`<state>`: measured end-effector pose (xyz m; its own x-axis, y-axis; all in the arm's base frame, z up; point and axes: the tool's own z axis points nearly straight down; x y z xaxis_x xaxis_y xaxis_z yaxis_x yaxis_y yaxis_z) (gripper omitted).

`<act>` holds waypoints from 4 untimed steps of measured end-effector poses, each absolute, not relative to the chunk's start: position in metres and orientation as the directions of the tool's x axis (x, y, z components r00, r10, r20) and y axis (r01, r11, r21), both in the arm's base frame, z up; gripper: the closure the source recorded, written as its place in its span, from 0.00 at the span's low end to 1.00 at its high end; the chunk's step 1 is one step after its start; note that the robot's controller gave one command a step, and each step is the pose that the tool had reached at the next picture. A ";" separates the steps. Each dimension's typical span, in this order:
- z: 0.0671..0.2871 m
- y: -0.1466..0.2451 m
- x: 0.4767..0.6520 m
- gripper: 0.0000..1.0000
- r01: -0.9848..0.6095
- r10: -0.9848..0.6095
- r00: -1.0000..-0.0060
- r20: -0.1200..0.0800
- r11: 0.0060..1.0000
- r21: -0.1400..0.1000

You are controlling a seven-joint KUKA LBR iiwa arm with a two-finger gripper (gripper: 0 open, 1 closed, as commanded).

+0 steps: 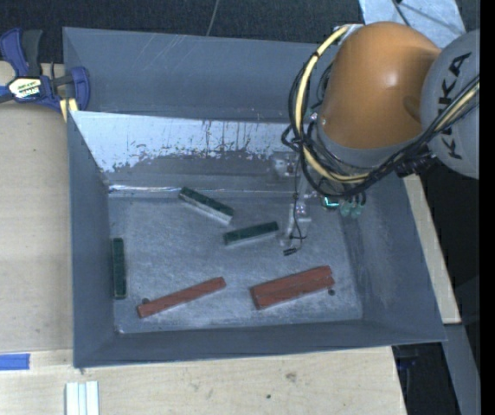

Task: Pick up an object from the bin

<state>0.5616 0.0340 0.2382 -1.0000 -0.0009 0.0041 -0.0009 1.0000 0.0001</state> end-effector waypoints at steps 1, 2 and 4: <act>0.242 0.034 0.563 0.00 0.000 0.000 -1.000 -0.004 1.000 0.000; 0.110 0.034 0.581 0.00 0.015 0.015 -1.000 -0.008 1.000 0.001; 0.124 0.034 0.578 0.00 0.062 0.062 -0.998 -0.015 0.998 0.001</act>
Offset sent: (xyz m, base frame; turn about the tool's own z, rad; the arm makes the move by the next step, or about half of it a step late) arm 0.0221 0.0011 -0.1682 0.0214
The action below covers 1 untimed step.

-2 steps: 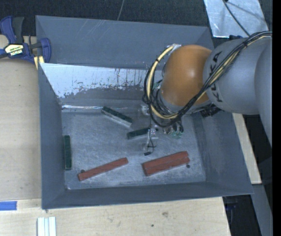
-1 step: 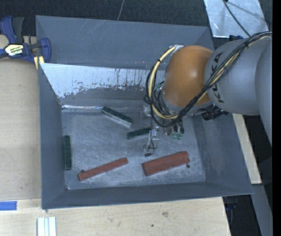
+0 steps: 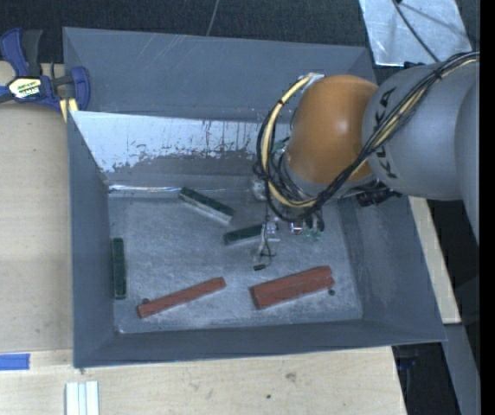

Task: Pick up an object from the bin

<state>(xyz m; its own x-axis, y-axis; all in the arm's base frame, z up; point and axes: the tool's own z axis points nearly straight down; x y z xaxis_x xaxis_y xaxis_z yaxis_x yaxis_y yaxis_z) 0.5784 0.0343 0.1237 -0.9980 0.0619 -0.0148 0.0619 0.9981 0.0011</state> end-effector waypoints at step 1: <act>0.069 0.043 0.569 0.00 0.044 0.044 -0.999 -0.001 0.999 0.000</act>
Offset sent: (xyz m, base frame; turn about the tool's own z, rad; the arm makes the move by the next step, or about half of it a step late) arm -0.0114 0.0103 -0.0537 0.0668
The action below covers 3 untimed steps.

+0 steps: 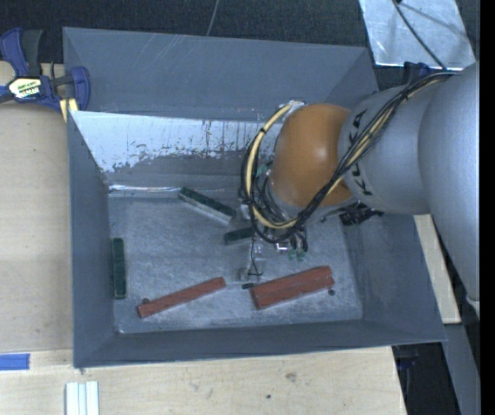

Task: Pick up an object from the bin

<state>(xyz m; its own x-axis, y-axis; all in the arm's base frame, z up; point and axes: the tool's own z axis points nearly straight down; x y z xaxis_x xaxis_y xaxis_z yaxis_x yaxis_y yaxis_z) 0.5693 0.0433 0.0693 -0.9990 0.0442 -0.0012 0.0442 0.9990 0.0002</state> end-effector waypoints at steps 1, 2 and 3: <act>0.072 0.044 0.570 1.00 0.102 0.102 -0.995 -0.006 0.995 0.002; 0.072 0.044 0.570 1.00 0.112 0.112 -0.994 -0.006 0.994 0.002; 0.075 0.044 0.569 1.00 0.113 0.113 -0.994 -0.004 0.994 0.002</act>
Offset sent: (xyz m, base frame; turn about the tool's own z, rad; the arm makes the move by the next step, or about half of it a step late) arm 0.0000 0.0000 0.0000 0.0000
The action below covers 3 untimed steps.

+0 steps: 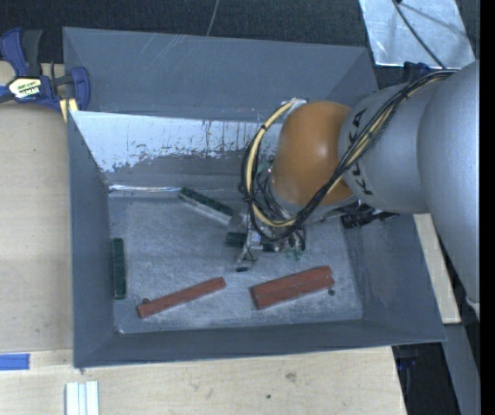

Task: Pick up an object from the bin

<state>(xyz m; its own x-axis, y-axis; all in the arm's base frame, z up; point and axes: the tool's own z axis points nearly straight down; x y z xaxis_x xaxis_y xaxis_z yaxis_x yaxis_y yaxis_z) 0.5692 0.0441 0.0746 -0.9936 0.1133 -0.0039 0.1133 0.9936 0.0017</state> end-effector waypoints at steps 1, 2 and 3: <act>0.085 0.044 0.568 1.00 0.112 0.112 -0.994 0.003 0.994 0.000; 0.103 0.044 0.568 1.00 0.112 0.112 -0.994 0.003 0.994 0.000; 0.119 0.044 0.569 1.00 0.112 0.112 -0.994 -0.001 0.994 0.001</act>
Offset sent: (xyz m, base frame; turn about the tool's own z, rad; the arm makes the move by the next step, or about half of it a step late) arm -0.0002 0.0002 0.0182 0.0000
